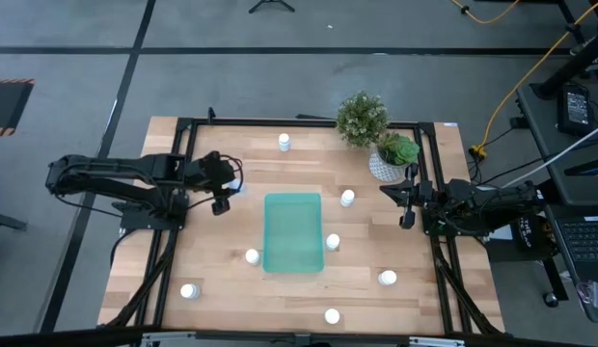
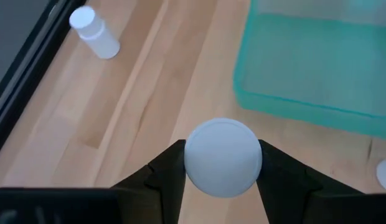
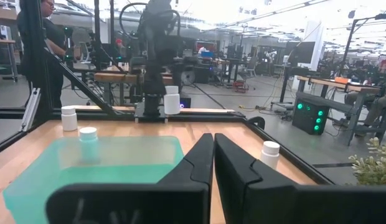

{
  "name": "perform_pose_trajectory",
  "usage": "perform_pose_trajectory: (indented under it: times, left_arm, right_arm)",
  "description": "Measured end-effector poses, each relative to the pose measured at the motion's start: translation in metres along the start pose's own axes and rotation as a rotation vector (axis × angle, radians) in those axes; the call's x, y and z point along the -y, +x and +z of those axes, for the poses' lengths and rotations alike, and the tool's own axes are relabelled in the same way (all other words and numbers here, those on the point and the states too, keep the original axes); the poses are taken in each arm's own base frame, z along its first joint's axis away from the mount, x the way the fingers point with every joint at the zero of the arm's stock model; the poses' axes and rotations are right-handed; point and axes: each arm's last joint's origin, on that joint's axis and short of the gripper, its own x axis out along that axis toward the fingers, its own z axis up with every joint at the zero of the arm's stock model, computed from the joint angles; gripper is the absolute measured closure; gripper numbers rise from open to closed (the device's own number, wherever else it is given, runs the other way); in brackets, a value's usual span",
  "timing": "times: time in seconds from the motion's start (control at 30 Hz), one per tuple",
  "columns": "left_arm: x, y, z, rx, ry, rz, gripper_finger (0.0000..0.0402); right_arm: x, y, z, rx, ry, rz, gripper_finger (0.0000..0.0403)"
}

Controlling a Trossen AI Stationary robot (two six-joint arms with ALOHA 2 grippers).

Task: Pick and place pill bottles into a basket
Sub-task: Put the white pill bottle into the green bin

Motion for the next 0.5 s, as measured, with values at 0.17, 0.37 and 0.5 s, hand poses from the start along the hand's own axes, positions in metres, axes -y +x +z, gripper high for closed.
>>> perform_pose_trajectory:
  times: [0.17,0.37,0.5]
  left_arm:
    - [0.009,0.004,0.009,0.069,0.094,-0.041,0.0243]
    - [0.022,0.009,0.019,0.15,0.167,-0.127,0.0243]
    - [0.03,0.015,0.027,0.206,0.181,-0.149,0.0243]
  right_arm:
    - [0.0,0.0,0.0,0.0,0.005,0.001,0.0384]
    - [0.0,0.0,0.0,0.0,0.005,0.0,0.0384]
    - [0.0,0.0,0.0,0.001,0.006,0.0,0.0384]
